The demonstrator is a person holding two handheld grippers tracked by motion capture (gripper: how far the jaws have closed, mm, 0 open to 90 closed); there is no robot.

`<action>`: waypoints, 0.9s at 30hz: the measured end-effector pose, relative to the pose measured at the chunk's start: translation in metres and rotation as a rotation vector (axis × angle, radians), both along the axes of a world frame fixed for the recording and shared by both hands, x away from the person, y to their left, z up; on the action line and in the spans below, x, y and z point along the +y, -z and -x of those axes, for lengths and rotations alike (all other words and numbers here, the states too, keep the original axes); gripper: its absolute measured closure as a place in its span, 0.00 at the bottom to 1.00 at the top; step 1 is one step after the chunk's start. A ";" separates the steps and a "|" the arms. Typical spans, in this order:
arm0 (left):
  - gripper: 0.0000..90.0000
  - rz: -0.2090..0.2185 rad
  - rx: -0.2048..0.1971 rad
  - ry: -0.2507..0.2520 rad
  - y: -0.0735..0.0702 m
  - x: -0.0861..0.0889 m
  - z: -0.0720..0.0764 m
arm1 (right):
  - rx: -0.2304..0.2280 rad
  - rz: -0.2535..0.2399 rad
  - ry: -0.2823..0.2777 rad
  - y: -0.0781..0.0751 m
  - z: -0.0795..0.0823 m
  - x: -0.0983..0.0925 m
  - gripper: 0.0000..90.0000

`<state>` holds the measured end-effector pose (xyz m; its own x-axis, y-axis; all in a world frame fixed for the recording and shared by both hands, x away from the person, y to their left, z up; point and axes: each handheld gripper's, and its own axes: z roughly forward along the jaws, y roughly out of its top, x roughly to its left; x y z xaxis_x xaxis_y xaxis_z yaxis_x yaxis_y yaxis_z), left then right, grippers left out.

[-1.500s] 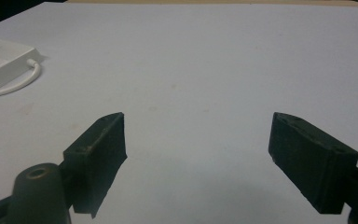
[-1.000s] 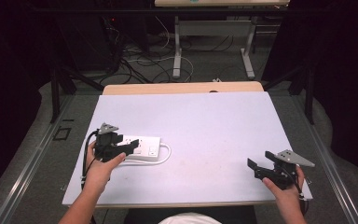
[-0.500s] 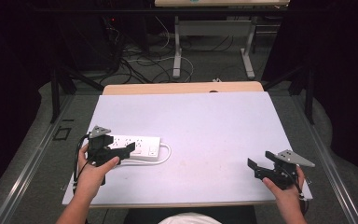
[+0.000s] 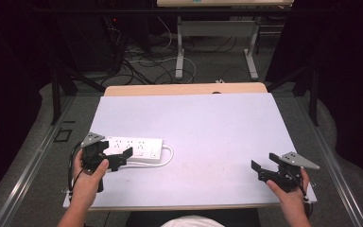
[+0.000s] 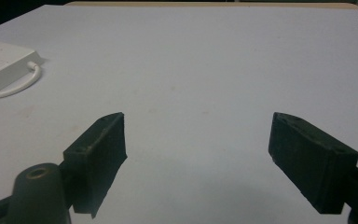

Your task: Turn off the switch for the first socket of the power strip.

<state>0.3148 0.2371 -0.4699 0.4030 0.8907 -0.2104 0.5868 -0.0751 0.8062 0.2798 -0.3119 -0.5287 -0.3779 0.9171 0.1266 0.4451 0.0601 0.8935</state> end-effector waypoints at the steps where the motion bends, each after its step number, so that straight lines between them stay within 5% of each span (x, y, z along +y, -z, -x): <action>1: 0.00 -0.003 0.005 -0.001 0.001 0.002 0.001 | 0.000 0.001 -0.001 0.000 0.000 0.000 0.21; 27: 0.00 0.062 -0.002 -0.106 0.038 0.040 0.017 | 0.005 0.003 0.002 0.000 0.000 0.000 0.21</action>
<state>0.2981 0.2769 -0.5083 0.3075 0.9138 -0.2654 0.5874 0.0371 0.8084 0.2797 -0.3121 -0.5287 -0.3757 0.9182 0.1255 0.4498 0.0623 0.8910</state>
